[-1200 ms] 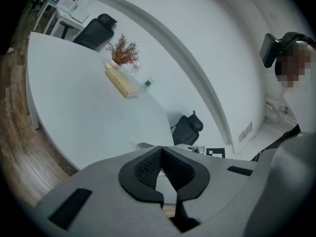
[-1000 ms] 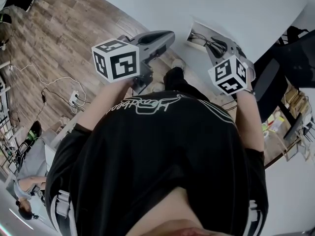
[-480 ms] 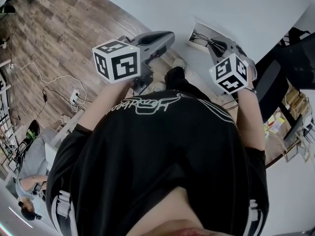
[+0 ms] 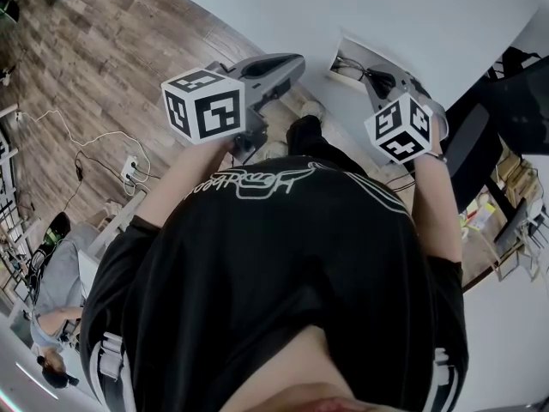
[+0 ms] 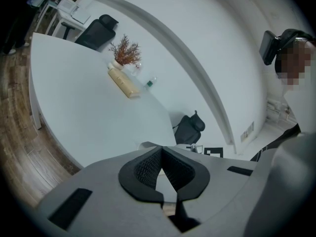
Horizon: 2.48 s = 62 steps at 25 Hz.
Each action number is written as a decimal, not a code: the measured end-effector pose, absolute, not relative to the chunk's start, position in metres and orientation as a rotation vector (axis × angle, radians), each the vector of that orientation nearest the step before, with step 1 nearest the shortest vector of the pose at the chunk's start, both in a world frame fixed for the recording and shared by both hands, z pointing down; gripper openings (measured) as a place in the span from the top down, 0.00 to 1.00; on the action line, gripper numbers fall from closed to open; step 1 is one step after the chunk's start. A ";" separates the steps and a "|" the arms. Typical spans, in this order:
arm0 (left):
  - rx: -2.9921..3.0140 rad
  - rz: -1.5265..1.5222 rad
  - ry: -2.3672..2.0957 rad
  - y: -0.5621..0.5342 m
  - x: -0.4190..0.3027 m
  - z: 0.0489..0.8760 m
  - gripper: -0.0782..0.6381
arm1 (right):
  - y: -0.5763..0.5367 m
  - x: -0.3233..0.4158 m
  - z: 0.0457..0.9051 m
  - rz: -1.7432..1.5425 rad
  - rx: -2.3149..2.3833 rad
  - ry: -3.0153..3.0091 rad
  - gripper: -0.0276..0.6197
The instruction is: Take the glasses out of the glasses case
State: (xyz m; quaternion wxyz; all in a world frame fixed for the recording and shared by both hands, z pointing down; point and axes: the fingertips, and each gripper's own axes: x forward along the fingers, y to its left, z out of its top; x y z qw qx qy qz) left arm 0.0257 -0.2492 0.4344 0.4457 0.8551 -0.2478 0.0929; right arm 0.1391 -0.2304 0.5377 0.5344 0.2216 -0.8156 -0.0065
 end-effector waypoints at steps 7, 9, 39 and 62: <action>2.114 0.229 -0.616 -0.250 0.024 0.437 0.88 | -0.230 0.140 0.539 -0.013 0.505 -1.938 0.93; 2.113 0.230 -0.612 -0.250 0.024 0.437 0.88 | -0.230 0.139 0.539 -0.007 0.500 -1.939 0.93; 2.109 0.234 -0.600 -0.247 0.024 0.436 0.88 | -0.248 0.147 0.528 -0.054 0.587 -1.911 0.93; 2.135 0.224 -0.599 -0.236 0.012 0.425 0.88 | -0.247 0.144 0.505 -0.112 0.649 -1.900 0.93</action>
